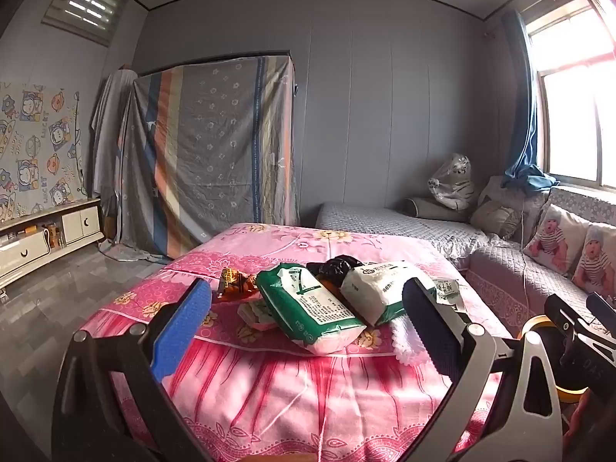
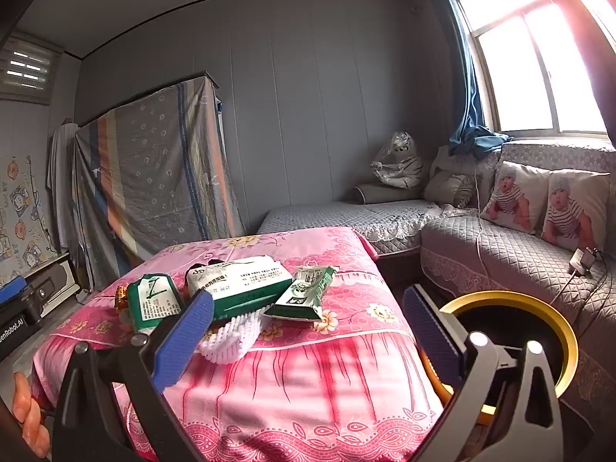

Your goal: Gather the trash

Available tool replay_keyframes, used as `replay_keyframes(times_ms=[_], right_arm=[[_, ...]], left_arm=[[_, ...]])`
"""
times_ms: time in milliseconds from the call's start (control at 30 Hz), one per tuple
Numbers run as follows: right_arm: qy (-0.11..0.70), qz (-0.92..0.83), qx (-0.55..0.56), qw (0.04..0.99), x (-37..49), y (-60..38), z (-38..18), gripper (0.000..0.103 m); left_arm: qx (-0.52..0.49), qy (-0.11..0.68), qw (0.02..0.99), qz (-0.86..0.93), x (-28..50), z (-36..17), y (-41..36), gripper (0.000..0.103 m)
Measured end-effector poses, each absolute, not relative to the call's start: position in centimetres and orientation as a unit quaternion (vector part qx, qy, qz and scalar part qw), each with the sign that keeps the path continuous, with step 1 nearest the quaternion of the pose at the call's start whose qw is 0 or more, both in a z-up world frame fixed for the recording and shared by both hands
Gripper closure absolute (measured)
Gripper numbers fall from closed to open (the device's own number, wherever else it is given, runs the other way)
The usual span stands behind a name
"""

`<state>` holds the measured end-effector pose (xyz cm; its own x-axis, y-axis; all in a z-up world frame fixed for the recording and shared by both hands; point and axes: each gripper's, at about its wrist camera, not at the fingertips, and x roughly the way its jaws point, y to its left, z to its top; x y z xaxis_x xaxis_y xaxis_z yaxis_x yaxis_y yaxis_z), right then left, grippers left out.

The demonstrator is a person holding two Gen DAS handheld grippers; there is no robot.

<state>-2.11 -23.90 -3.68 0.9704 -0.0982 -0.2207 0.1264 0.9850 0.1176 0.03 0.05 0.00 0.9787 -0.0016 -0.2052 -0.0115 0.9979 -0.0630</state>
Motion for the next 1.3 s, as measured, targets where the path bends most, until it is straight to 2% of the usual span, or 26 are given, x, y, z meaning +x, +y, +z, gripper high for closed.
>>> replay_keyframes(times_ms=[1300], right_arm=[[0.114, -0.056, 0.076, 0.989, -2.0, -24.3, -3.8, 0.007]], left_arm=[[-0.042, 0.13, 0.991, 0.013, 0.9, -0.2, 0.8, 0.008]])
